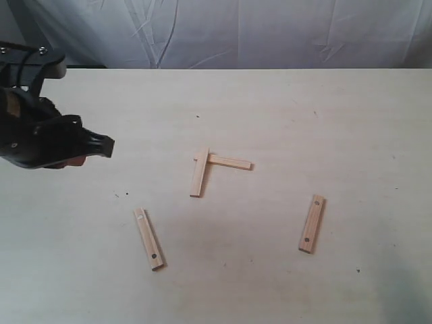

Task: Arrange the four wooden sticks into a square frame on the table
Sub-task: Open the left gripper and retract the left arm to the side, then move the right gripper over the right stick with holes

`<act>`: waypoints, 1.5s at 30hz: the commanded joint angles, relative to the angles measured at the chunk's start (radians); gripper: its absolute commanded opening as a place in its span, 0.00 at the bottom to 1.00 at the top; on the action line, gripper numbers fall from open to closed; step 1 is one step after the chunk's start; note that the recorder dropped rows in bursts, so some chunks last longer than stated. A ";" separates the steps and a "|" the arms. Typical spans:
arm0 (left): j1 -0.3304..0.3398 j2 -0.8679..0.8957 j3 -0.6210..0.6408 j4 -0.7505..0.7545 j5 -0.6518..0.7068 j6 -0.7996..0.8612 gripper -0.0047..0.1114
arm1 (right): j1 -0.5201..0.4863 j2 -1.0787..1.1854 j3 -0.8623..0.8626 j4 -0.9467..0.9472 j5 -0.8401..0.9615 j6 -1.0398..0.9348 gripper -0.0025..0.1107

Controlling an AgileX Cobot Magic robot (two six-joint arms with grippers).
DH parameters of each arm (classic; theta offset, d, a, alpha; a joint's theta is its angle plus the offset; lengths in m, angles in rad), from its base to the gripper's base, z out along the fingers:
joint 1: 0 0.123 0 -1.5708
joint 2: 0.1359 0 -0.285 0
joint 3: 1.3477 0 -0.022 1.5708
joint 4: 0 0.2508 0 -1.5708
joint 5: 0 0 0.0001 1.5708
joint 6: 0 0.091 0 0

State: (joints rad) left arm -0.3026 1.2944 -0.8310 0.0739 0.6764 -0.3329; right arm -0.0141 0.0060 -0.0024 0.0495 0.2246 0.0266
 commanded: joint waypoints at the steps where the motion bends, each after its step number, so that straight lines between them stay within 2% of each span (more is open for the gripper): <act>1: 0.002 -0.101 0.056 -0.010 -0.013 0.035 0.04 | -0.005 -0.006 0.002 0.005 -0.204 0.002 0.02; 7: 0.002 -0.202 0.112 -0.022 -0.015 0.085 0.04 | -0.005 -0.006 0.002 0.005 -0.338 0.002 0.02; 18: 0.002 -0.241 0.181 -0.018 -0.028 0.090 0.04 | -0.005 -0.006 -0.012 0.014 -0.347 0.000 0.02; 20: 0.002 -0.241 0.181 -0.018 -0.040 0.090 0.04 | -0.005 0.001 -0.093 0.030 -0.241 0.000 0.01; 21: 0.002 -0.241 0.181 -0.022 -0.048 0.090 0.04 | -0.005 0.048 -0.172 0.030 -0.126 0.000 0.01; 25: 0.002 -0.241 0.181 -0.022 -0.048 0.090 0.04 | -0.005 0.189 -0.348 0.030 0.129 0.000 0.01; 29: 0.002 -0.241 0.181 -0.022 -0.048 0.090 0.04 | -0.005 0.419 -0.545 0.030 0.445 0.000 0.01; 34: 0.002 -0.241 0.181 -0.022 -0.048 0.088 0.04 | -0.005 0.622 -0.571 -0.036 0.429 0.002 0.01; 41: 0.002 -0.241 0.181 -0.047 -0.048 0.088 0.04 | -0.005 0.819 -0.586 0.072 0.424 0.228 0.01; 45: 0.002 -0.241 0.181 -0.047 -0.046 0.088 0.04 | 0.024 0.972 -0.655 0.114 0.487 0.251 0.01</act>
State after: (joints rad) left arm -0.3026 1.0616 -0.6539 0.0330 0.6399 -0.2429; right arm -0.0119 0.8901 -0.6114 0.1414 0.6836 0.2549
